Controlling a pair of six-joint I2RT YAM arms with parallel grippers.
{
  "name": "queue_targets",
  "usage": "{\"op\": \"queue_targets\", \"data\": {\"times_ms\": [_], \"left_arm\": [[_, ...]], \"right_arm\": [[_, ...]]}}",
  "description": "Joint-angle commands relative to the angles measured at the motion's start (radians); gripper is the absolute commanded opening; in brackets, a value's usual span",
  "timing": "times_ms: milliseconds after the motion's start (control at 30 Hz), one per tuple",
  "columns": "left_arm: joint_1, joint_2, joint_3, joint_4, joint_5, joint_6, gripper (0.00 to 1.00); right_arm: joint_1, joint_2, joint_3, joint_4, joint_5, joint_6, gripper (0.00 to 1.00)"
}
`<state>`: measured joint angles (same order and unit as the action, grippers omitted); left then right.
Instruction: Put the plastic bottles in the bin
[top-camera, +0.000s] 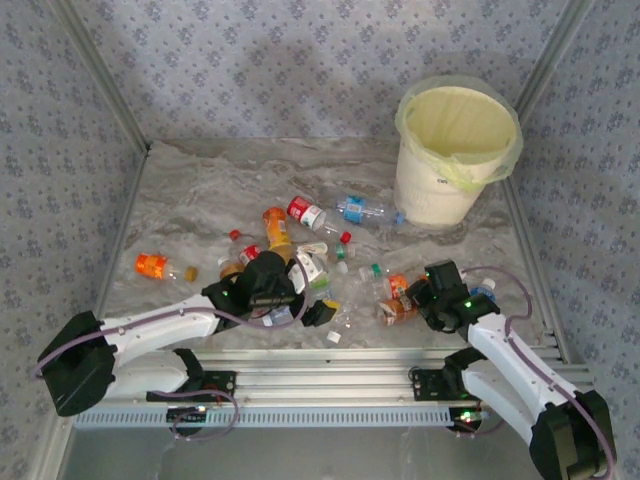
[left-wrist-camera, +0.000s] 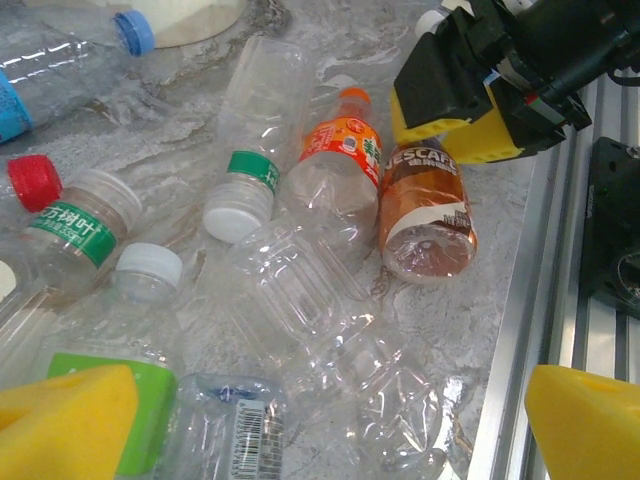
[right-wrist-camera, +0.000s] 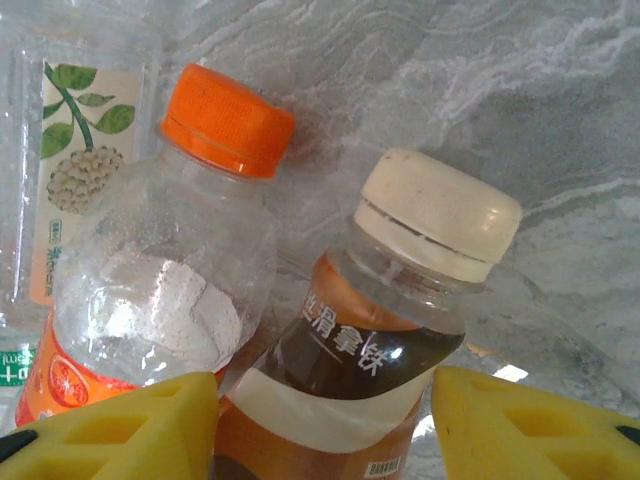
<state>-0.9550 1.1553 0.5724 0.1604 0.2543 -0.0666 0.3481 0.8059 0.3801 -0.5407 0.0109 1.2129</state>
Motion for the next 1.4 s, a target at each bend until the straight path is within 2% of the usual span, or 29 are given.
{"op": "queue_targets", "data": {"times_ms": [0, 400, 867, 1033, 1367], "left_arm": [[-0.016, 0.006, 0.027, 0.008, -0.01, 0.027, 0.99], [-0.022, 0.007, 0.032, 0.004, -0.003, 0.026, 0.99], [-0.027, 0.0, 0.032, -0.005, 0.0, 0.028, 0.99], [-0.028, -0.008, 0.031, -0.01, -0.003, 0.028, 0.99], [-0.028, -0.011, 0.03, -0.009, -0.002, 0.027, 0.99]], "right_arm": [[-0.013, 0.005, -0.023, -0.001, 0.024, 0.021, 0.6], [-0.062, 0.034, -0.055, 0.031, 0.034, 0.025, 0.67], [-0.087, 0.132, -0.032, 0.139, 0.104, -0.055, 0.58], [-0.086, 0.134, -0.004, 0.106, 0.155, -0.122, 0.54], [-0.071, 0.108, 0.054, 0.045, 0.245, -0.247, 0.54]]}}
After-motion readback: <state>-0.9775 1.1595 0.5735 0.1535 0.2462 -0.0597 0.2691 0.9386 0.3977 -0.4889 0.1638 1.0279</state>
